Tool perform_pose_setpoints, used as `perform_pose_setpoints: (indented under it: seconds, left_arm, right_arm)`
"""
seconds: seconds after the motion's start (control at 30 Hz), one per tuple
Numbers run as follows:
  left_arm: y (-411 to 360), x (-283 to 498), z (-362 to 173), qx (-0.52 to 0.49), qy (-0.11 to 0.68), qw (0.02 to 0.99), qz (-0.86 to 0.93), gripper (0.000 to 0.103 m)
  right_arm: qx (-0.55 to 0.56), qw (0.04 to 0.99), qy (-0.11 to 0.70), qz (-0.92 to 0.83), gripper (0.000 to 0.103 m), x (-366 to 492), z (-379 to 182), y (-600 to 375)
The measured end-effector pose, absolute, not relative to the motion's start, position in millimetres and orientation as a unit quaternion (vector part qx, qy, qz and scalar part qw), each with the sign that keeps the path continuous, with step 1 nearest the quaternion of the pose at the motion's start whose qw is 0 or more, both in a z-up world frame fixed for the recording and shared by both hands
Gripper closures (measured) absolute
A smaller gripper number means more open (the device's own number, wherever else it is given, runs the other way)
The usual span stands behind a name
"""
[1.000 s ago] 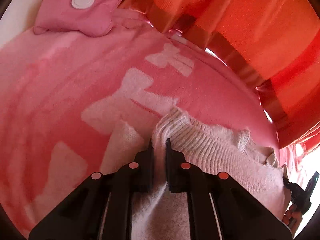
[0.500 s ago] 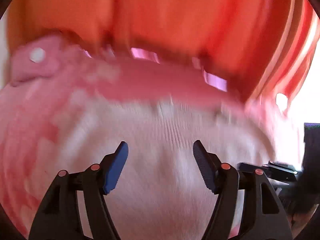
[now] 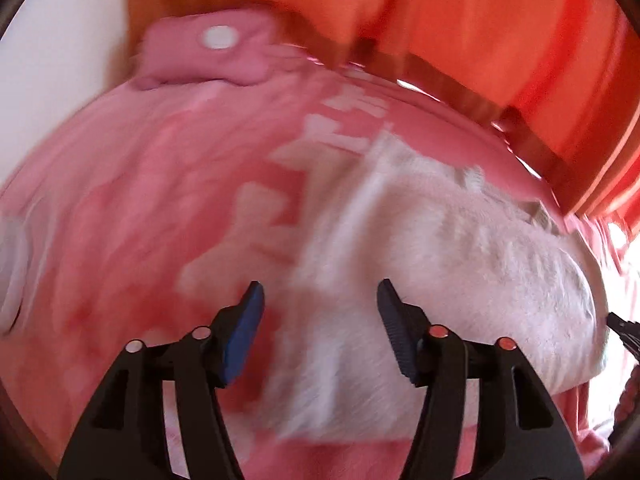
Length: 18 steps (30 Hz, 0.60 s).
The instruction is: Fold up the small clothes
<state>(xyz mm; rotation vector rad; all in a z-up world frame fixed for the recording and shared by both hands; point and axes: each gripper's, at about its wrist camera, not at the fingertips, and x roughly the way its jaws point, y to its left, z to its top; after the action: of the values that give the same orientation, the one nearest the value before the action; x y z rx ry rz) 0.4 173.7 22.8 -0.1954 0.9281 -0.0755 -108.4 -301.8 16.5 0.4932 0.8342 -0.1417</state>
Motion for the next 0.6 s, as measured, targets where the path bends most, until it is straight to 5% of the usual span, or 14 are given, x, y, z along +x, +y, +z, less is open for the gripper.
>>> perform_pose_setpoints:
  seconds: [0.1,0.17,0.27,0.37,0.6]
  left_arm:
    - [185,-8,7,-0.118,0.479,0.869,-0.032,0.045]
    - [189,-6,0,-0.141,0.491,0.859,-0.035,0.044]
    - [196,-12,3,-0.160,0.476,0.864,-0.024,0.036]
    - [204,-20,5,-0.207,0.455,0.866,0.003,0.018]
    - [189,-7,-14,-0.287,0.474,0.832,-0.019,0.012]
  right_arm:
    - [0.187,0.852,0.476,-0.114,0.103,-103,-21,-290]
    - [0.187,0.861,0.455,-0.125,0.103,-109,-10,-288]
    - [0.225,0.884,0.392,-0.120,0.087,-132,9,-287]
    - [0.226,0.908,0.347,-0.057,0.087,-130,29,-265]
    - [0.191,0.901,0.386,0.051,0.087,-61,27,-193]
